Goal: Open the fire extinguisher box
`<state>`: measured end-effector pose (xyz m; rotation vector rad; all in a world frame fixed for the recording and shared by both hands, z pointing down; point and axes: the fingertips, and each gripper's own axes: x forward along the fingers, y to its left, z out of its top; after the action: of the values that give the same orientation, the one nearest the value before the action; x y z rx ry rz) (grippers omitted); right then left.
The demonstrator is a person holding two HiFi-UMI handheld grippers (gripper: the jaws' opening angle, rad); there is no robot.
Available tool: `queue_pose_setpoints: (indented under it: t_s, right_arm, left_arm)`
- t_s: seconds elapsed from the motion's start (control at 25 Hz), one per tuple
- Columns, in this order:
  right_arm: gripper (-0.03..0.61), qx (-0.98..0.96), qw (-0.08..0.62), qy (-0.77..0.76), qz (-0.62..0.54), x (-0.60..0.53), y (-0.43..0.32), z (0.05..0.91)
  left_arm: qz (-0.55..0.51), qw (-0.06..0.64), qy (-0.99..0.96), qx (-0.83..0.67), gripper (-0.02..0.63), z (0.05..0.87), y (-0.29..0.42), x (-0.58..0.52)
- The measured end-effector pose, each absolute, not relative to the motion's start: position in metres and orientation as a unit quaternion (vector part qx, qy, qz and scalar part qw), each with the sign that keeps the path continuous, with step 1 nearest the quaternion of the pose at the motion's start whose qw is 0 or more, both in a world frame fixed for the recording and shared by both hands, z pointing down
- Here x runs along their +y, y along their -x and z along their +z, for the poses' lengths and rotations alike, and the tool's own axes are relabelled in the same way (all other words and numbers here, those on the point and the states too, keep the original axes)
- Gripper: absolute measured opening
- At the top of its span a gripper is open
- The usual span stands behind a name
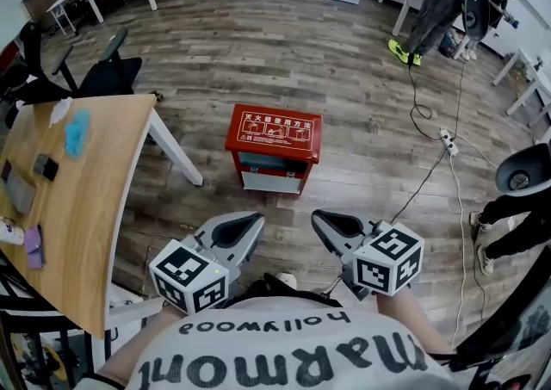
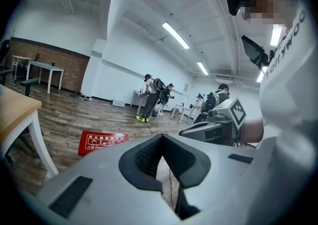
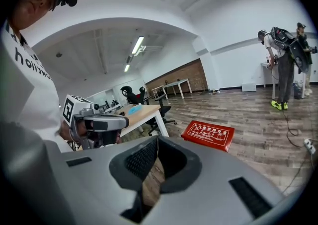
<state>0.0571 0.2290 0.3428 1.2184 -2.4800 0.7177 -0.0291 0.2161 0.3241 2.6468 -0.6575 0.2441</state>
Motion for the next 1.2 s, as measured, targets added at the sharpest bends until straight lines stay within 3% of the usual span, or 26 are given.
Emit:
queue_pose_setpoints:
  t_s: [0.48, 0.64, 0.8, 1.2]
  right_arm:
    - [0.009, -0.870, 0.132, -0.400, 0.257, 0.205, -0.051, 0.346]
    - [0.009, -0.881, 0.103, -0.392, 0.245, 0.194, -0.051, 0.339]
    - [0.009, -0.885, 0.121, -0.382, 0.237, 0.190, -0.057, 0.345]
    - [0.009, -0.883, 0.109, -0.376, 0.258, 0.173, -0.065, 0.352]
  left_arm:
    - [0.091, 0.202, -0.935, -0.278, 0.005, 0.327, 0.039, 0.207]
    - [0.046, 0.182, -0.930, -0.316, 0.005, 0.315, 0.046, 0.192]
    - [0.008, 0.148, -0.933, -0.328, 0.005, 0.300, 0.039, 0.186]
    - [-0.015, 0.154, -0.918, -0.365, 0.005, 0.297, 0.050, 0.163]
